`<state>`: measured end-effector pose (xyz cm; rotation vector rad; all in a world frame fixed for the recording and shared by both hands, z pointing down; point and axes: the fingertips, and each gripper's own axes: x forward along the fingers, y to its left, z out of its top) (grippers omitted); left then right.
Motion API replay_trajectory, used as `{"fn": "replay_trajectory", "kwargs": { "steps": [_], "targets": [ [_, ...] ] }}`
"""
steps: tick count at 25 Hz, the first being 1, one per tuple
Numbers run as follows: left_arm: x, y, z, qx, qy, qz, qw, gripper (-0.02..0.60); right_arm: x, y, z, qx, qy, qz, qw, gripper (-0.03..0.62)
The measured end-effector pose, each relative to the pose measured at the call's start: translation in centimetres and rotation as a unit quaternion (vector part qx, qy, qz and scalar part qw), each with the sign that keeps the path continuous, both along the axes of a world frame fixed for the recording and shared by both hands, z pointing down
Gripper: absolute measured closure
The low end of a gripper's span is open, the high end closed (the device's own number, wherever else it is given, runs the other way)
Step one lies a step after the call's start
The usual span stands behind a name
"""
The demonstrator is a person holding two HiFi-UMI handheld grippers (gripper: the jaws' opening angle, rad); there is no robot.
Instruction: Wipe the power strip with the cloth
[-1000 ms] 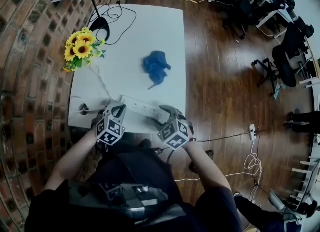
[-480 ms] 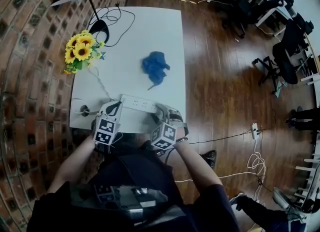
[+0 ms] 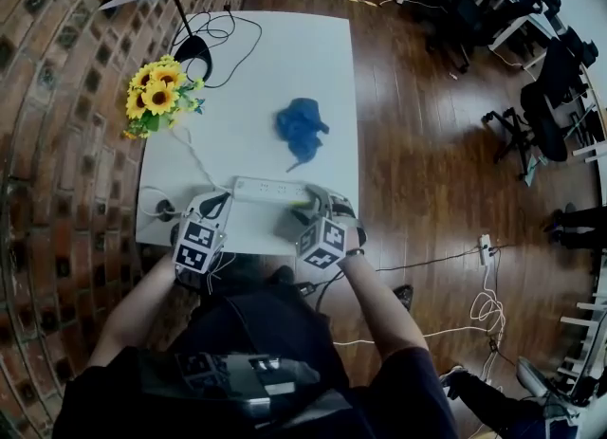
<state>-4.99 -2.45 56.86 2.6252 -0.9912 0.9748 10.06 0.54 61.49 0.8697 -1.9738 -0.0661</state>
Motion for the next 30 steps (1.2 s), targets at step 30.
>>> {"fn": "replay_trajectory", "kwargs": {
  "steps": [30],
  "targets": [
    [2.1,2.2,1.9,0.138,-0.198,0.332,0.9120,0.307,0.8,2.9,-1.5,-0.302,-0.389,0.224,0.841,0.365]
  ]
}}
